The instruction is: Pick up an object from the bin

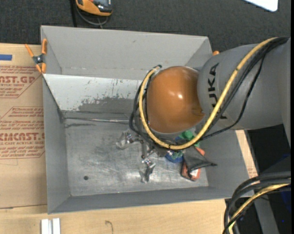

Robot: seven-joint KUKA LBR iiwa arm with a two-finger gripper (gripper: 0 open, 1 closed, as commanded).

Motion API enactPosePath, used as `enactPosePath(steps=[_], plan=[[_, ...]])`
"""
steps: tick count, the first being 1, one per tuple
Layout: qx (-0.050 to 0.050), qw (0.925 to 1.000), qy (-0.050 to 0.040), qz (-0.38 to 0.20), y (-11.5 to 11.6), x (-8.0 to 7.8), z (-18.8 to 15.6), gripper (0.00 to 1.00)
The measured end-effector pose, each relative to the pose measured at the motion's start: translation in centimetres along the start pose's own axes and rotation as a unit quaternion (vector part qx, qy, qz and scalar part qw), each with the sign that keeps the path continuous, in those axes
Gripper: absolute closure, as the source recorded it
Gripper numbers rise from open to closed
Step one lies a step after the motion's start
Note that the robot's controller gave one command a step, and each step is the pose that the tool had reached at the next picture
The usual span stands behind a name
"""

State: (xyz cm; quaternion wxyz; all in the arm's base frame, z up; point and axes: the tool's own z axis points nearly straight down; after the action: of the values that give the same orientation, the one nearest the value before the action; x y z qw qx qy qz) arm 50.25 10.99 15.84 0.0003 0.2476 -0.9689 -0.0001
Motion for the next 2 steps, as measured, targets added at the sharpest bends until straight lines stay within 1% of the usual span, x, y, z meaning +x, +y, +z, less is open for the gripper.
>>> enactPosePath(steps=[1, 2], plan=[[0.001, 1.0, -0.0043, -0.002, 0.91, 0.02, 4.58, 0.0], [-0.003, 0.9988, 0.0059, -0.049, 0.66, 0.73, 3.58, 0.0]])
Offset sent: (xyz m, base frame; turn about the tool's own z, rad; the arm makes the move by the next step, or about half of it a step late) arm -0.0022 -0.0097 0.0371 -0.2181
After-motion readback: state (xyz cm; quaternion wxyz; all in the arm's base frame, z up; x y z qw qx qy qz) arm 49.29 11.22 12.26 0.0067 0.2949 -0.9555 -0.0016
